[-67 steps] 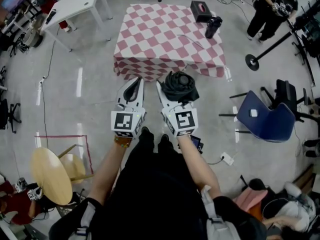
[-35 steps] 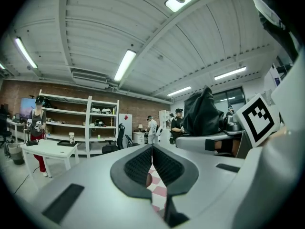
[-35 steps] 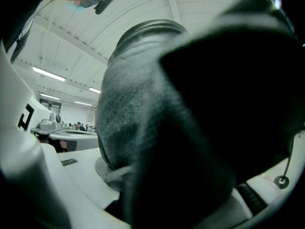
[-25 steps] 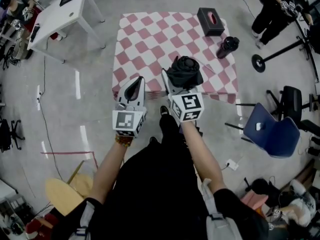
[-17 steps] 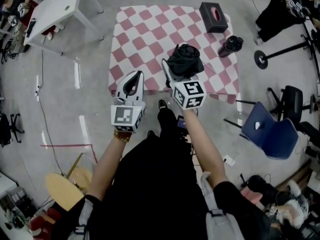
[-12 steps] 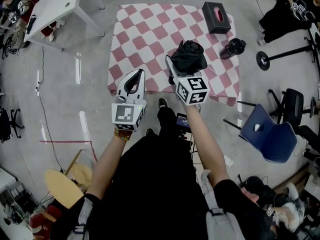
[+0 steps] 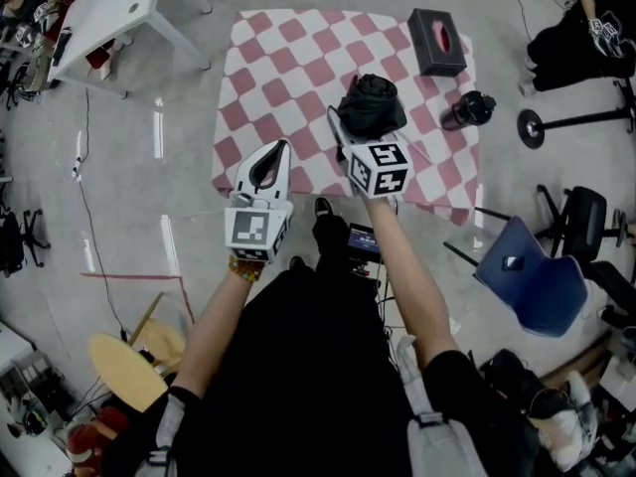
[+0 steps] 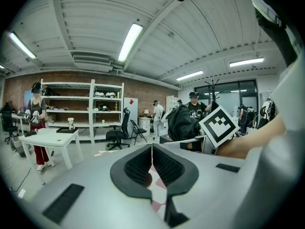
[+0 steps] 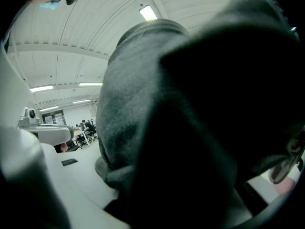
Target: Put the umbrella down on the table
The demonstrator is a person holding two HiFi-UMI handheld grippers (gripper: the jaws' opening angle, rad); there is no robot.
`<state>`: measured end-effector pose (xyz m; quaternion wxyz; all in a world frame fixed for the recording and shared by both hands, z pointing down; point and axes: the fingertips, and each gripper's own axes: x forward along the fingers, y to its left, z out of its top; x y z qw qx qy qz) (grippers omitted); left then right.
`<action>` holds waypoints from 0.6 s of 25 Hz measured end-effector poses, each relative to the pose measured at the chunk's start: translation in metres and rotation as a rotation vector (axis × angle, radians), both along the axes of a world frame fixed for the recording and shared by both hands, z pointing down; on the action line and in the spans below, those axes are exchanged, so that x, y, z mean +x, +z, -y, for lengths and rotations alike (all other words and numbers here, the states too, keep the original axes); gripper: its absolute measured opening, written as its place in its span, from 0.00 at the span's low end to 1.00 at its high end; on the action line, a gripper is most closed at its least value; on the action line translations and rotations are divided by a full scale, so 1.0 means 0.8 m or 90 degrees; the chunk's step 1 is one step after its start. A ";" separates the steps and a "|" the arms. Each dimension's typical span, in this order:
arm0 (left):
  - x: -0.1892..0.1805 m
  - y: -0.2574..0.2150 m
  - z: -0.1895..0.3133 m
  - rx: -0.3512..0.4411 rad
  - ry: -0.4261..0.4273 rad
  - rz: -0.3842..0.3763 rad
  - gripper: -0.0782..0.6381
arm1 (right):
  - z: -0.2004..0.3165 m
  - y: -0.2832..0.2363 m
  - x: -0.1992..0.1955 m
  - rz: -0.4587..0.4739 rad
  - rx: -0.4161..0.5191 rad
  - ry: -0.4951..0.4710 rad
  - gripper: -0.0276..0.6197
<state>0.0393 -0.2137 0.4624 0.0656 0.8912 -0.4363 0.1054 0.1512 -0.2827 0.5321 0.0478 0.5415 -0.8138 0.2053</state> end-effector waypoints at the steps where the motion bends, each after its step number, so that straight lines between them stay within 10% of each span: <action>1: 0.001 0.003 0.003 -0.004 -0.001 0.000 0.13 | 0.005 0.007 0.000 0.000 -0.008 -0.004 0.32; 15: 0.000 0.030 0.040 -0.013 -0.027 0.011 0.13 | 0.072 0.112 0.004 -0.091 -0.096 -0.052 0.33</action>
